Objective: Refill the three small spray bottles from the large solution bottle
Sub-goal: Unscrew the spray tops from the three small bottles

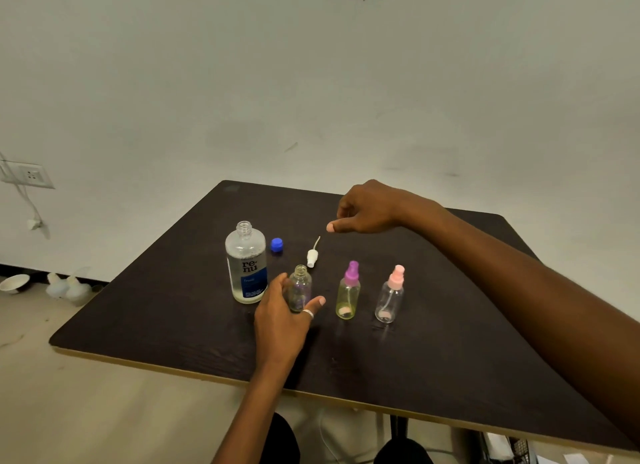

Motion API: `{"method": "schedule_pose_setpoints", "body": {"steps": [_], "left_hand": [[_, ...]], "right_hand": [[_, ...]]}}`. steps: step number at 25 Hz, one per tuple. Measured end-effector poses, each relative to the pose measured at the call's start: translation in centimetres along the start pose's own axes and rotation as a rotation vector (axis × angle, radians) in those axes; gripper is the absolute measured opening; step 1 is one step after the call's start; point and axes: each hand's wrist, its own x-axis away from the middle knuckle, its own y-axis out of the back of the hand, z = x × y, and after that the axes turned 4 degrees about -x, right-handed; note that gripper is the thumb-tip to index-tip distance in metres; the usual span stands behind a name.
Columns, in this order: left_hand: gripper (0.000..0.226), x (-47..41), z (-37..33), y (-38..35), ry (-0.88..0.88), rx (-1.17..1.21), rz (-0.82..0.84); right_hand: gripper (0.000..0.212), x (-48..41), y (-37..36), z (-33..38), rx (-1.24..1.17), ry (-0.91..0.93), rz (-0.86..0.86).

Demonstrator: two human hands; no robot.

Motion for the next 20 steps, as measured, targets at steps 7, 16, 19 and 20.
{"method": "schedule_pose_setpoints", "body": {"steps": [7, 16, 19, 20], "left_hand": [[0.067, 7.3, -2.6, -0.4, -0.172, -0.035, -0.081], [0.056, 3.2, -4.9, -4.6, -0.183, 0.011, 0.132], [0.035, 2.8, -4.3, -4.9, -0.176, 0.033, 0.134], [0.033, 2.8, -4.1, -5.0, -0.182, 0.041, 0.127]], "right_hand": [[0.037, 3.7, -0.6, 1.3, -0.002, 0.038, 0.044], [0.039, 4.2, -4.7, 2.3, 0.083, -0.058, 0.075], [0.043, 4.0, -5.8, 2.3, 0.080, -0.084, 0.072], [0.044, 3.9, -6.1, 2.3, 0.084, -0.090, 0.062]]}}
